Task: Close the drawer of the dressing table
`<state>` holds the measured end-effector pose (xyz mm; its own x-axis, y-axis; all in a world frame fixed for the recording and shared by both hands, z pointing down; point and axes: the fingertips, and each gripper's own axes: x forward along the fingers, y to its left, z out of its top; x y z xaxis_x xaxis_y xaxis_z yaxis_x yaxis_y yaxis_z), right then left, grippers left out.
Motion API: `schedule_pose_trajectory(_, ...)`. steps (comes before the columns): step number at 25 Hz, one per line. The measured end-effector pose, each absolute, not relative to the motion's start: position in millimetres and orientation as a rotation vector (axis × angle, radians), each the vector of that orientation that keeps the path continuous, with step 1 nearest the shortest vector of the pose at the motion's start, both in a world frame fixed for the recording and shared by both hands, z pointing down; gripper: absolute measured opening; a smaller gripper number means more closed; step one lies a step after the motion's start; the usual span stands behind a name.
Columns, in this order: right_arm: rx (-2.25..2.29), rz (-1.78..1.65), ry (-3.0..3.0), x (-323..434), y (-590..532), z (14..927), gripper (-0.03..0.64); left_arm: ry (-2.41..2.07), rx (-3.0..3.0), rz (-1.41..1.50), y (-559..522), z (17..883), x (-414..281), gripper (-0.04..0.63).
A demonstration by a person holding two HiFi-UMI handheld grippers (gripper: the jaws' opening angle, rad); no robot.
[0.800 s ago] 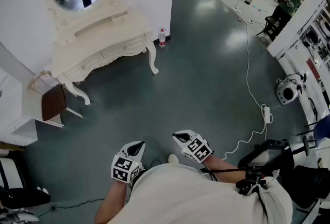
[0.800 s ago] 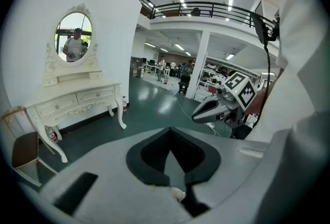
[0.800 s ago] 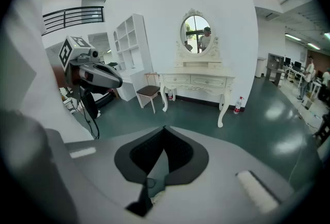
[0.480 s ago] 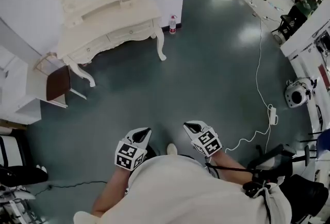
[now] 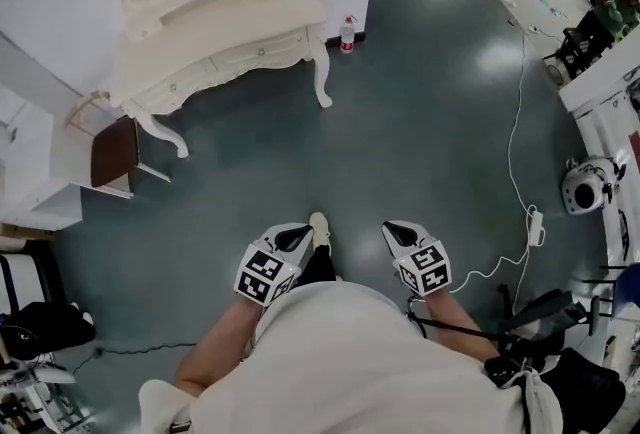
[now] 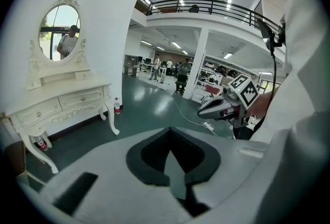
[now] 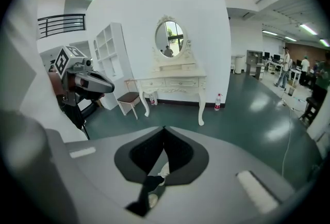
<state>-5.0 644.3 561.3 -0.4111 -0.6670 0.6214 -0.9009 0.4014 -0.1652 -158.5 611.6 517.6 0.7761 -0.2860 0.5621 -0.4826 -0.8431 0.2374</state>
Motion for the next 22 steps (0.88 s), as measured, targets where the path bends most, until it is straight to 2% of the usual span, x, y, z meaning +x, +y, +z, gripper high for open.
schedule_pose_trajectory(4,1.343,0.668,-2.167,10,589,553,0.018,-0.566,2.615,0.673,545,514,-139,0.003)
schedule_pose_trajectory(9,1.347,0.588,-2.185,20,493,523,0.002,-0.534,2.667,0.611,455,497,-120,0.003)
schedule_pose_trajectory(22,1.326,0.633,-2.207,60,322,533,0.001,-0.622,2.588,0.650,283,527,-101,0.003)
